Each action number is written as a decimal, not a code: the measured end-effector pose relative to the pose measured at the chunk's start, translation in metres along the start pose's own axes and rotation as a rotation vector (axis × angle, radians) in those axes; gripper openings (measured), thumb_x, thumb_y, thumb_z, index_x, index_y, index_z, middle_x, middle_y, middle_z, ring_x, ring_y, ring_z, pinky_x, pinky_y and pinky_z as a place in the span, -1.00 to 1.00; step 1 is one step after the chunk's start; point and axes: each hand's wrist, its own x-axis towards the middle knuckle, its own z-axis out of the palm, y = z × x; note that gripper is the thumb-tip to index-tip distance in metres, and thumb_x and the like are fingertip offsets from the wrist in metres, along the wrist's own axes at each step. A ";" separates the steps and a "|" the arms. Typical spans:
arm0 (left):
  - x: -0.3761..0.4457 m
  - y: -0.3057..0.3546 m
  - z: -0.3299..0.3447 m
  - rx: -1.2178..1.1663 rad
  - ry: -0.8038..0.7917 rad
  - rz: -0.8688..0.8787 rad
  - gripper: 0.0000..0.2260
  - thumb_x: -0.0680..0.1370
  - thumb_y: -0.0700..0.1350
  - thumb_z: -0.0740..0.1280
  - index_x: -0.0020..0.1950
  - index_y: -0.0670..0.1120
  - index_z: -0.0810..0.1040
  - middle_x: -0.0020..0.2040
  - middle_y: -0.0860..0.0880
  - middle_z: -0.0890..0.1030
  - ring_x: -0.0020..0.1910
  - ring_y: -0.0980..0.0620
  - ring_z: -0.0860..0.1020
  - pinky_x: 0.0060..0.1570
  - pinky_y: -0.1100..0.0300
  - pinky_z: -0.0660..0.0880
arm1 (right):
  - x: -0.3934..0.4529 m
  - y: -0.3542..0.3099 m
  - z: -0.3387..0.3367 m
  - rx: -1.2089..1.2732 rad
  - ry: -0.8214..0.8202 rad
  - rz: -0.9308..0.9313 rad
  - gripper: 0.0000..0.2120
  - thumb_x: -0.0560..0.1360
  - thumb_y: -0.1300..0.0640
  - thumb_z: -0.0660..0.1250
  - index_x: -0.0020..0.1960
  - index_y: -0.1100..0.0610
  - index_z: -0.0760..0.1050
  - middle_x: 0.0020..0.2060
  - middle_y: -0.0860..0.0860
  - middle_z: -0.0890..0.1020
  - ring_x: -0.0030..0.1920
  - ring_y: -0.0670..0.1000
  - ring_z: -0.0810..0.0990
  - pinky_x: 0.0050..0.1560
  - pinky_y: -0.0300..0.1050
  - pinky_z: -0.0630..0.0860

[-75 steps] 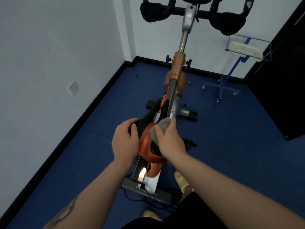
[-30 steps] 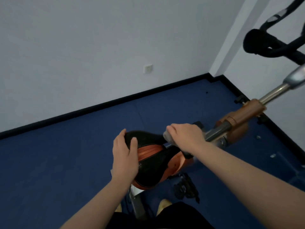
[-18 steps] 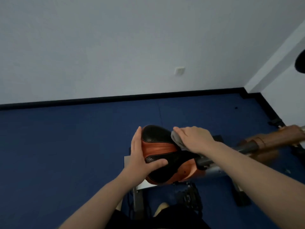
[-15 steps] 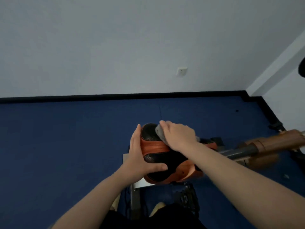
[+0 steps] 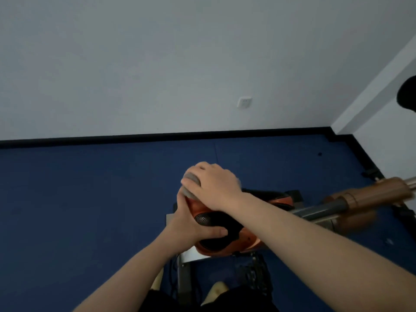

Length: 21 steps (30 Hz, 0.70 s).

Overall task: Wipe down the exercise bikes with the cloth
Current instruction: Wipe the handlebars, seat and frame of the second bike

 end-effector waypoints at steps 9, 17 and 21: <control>-0.001 -0.002 0.002 0.020 0.042 0.000 0.06 -0.03 0.25 0.61 0.35 0.11 0.18 0.17 0.10 0.53 0.12 0.15 0.57 0.07 0.23 0.55 | 0.023 -0.007 -0.008 -0.004 -0.184 -0.006 -0.65 0.52 -0.25 0.08 0.05 -0.14 0.56 0.08 -0.09 0.57 0.10 0.05 0.49 -0.08 0.01 0.33; 0.001 -0.006 0.001 -0.002 0.029 0.044 -0.45 0.19 0.02 0.68 0.06 0.16 0.50 -0.11 0.30 0.67 -0.11 0.34 0.63 -0.22 0.49 0.49 | 0.037 -0.020 -0.024 0.041 -0.386 0.112 -0.73 0.46 -0.14 0.22 -0.14 -0.03 0.62 -0.19 -0.10 0.61 -0.10 0.03 0.56 -0.14 -0.06 0.45; 0.000 -0.009 0.005 -0.001 0.062 0.052 -0.33 0.11 0.14 0.65 0.16 0.10 0.54 0.02 0.16 0.67 0.00 0.28 0.61 -0.11 0.41 0.52 | 0.009 -0.029 -0.006 -0.259 -0.185 -0.404 -0.66 0.50 -0.15 0.14 -0.39 -0.07 0.42 -0.27 -0.11 0.54 -0.16 0.00 0.42 -0.10 -0.02 0.32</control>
